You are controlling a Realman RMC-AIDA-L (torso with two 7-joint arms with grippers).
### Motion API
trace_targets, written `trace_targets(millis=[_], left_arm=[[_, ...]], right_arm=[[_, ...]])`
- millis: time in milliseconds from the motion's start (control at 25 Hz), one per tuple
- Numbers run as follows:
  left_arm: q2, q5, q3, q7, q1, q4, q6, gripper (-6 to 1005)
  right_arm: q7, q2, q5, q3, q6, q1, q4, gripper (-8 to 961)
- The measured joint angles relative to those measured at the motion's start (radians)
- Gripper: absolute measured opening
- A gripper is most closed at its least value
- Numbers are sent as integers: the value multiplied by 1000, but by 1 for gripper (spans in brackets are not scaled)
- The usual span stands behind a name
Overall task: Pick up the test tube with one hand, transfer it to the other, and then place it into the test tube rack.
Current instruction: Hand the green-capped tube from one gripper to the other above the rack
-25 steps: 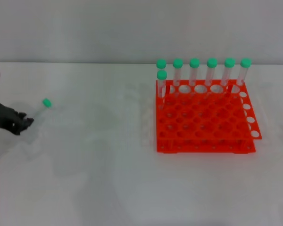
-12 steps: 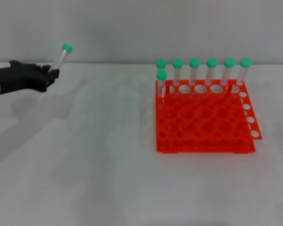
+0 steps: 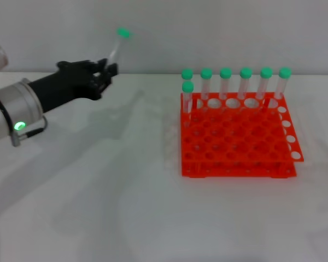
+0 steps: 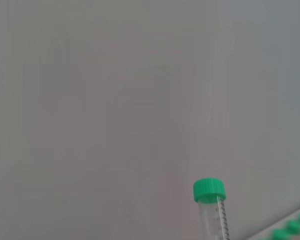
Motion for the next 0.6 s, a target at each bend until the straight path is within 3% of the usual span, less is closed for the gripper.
trace_targets(millis=[160, 320, 480, 600], left_arm=[[-1, -103, 107, 64, 21, -10, 63, 195], [-1, -187, 208, 114, 37, -11, 125, 195], [0, -225, 317, 161, 42, -11, 163, 195], [0, -247, 398, 187, 42, -10, 173, 195]], right_arm=[[256, -41, -20, -273, 7, -12, -166, 855], [449, -64, -109, -386, 10, 48, -261, 855], [556, -46, -219, -395, 26, 153, -276, 854], [603, -20, -291, -396, 53, 222, -273, 854]])
